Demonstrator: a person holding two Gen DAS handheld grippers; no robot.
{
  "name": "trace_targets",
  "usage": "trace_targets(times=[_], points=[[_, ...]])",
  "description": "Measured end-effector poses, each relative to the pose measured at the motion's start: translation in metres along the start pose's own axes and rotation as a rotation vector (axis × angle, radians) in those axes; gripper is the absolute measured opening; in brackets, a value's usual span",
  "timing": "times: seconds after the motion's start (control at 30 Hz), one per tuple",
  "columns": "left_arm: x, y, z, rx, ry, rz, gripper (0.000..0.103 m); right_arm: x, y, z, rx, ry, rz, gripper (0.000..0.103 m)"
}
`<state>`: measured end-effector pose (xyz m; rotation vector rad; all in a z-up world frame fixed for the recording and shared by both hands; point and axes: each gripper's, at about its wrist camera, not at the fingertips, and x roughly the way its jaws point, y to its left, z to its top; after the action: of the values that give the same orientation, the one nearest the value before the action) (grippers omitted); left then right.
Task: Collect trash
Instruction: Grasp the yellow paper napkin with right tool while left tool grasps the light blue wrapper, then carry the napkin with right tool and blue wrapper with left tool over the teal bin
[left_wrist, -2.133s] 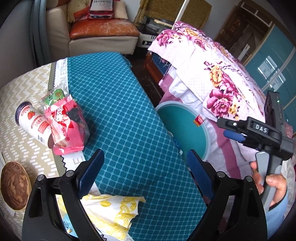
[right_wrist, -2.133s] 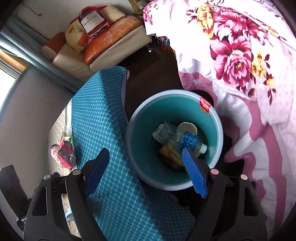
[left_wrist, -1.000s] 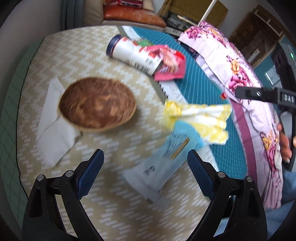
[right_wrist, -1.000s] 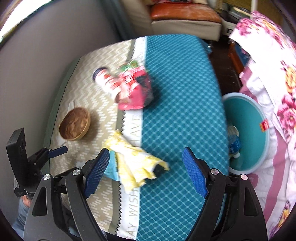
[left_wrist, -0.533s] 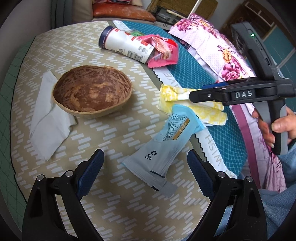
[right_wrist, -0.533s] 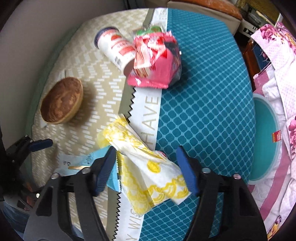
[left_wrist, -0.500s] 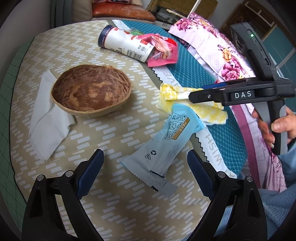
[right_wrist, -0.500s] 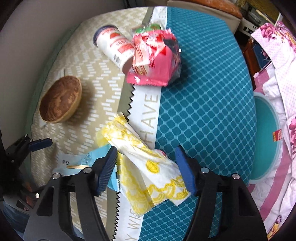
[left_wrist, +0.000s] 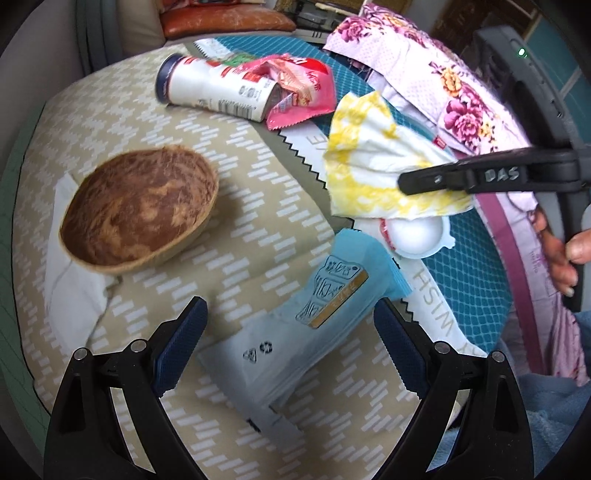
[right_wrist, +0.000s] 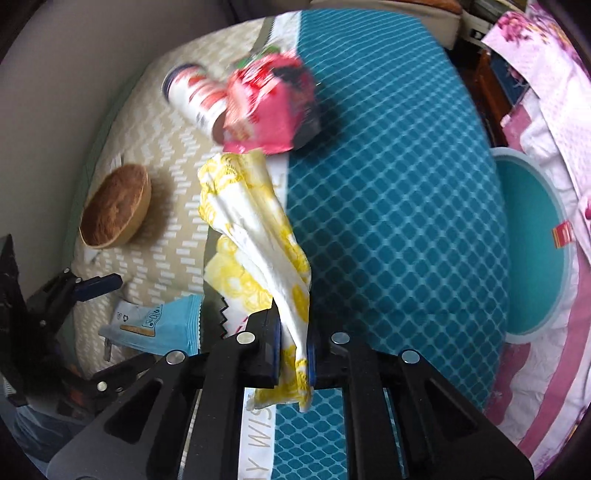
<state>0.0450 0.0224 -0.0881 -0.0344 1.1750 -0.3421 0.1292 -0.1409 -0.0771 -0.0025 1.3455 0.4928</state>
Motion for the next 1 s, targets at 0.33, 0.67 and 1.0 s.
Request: trace_targets(times=[0.33, 0.67, 1.0], points=[[0.021, -0.025, 0.003, 0.141, 0.053, 0.108, 0.081, -0.009, -0.043, -0.002, 0.118, -0.005, 0.053, 0.012], [0.012, -0.015, 0.007, 0.053, 0.038, 0.105, 0.025, -0.015, -0.059, 0.002, 0.161, -0.068, 0.041, 0.025], [-0.012, -0.007, 0.014, -0.093, -0.025, 0.073, 0.024, -0.04, -0.079, 0.006, 0.209, -0.204, 0.024, 0.008]])
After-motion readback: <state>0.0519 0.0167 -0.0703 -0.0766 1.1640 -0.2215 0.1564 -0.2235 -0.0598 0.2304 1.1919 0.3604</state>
